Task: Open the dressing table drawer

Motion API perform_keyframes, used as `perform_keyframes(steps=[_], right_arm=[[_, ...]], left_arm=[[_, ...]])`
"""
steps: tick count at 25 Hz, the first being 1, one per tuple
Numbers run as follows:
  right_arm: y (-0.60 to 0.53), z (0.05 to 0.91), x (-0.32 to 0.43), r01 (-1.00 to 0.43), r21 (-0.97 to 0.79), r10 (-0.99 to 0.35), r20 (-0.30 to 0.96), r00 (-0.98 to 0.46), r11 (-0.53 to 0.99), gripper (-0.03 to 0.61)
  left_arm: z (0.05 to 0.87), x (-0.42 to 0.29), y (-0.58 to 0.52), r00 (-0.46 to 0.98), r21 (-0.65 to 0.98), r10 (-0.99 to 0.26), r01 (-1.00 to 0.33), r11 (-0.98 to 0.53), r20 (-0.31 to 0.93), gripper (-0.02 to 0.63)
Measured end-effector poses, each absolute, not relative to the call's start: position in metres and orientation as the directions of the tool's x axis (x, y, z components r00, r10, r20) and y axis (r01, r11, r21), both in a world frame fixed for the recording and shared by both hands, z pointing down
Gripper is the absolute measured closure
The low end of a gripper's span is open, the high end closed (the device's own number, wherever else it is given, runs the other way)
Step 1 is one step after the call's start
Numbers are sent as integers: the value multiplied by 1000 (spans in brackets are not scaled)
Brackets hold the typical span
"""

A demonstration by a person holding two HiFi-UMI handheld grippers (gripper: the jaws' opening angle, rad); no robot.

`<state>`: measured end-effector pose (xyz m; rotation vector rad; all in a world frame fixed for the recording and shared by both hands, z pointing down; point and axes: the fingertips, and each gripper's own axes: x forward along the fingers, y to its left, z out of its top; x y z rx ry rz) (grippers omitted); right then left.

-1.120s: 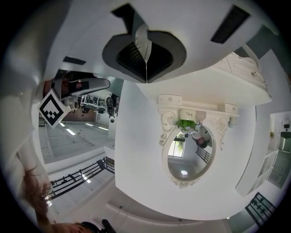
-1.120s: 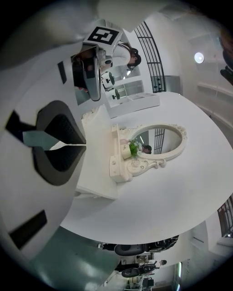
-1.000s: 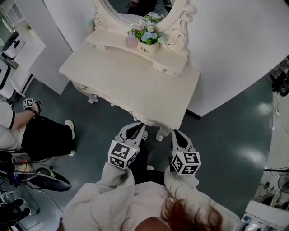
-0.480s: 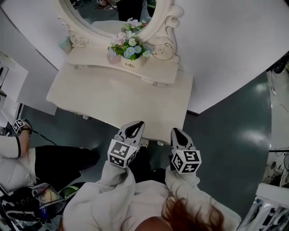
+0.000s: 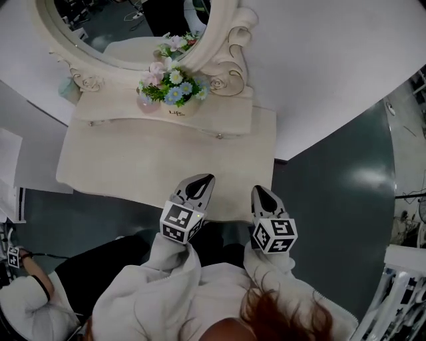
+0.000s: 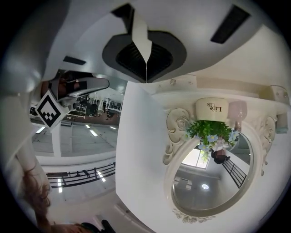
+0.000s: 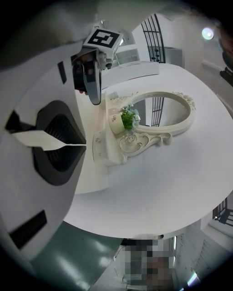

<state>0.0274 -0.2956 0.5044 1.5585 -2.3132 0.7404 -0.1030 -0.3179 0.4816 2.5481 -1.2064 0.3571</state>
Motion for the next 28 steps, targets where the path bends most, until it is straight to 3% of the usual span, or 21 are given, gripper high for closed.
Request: perform_keyframes(steps=[10, 23, 24, 26, 28], right_arm=[[-324, 512, 26, -947, -246, -809, 501, -306, 206, 541], [-355, 529, 25, -947, -237, -782, 539, -313, 216, 541], [-357, 531, 27, -947, -240, -778, 544, -314, 214, 541], [-360, 534, 29, -946, -247, -771, 553, -315, 210, 541], [-364, 534, 30, -945, -249, -770, 553, -317, 210, 541]], left_arm=[[506, -106, -375, 631, 178, -682, -768, -615, 370, 594], [553, -95, -440, 509, 87, -707, -836, -541, 491, 591], [556, -94, -442, 502, 83, -708, -840, -537, 498, 580], [562, -91, -442, 497, 92, -699, -842, -531, 514, 490], [566, -88, -445, 494, 100, -696, -845, -525, 521, 469]])
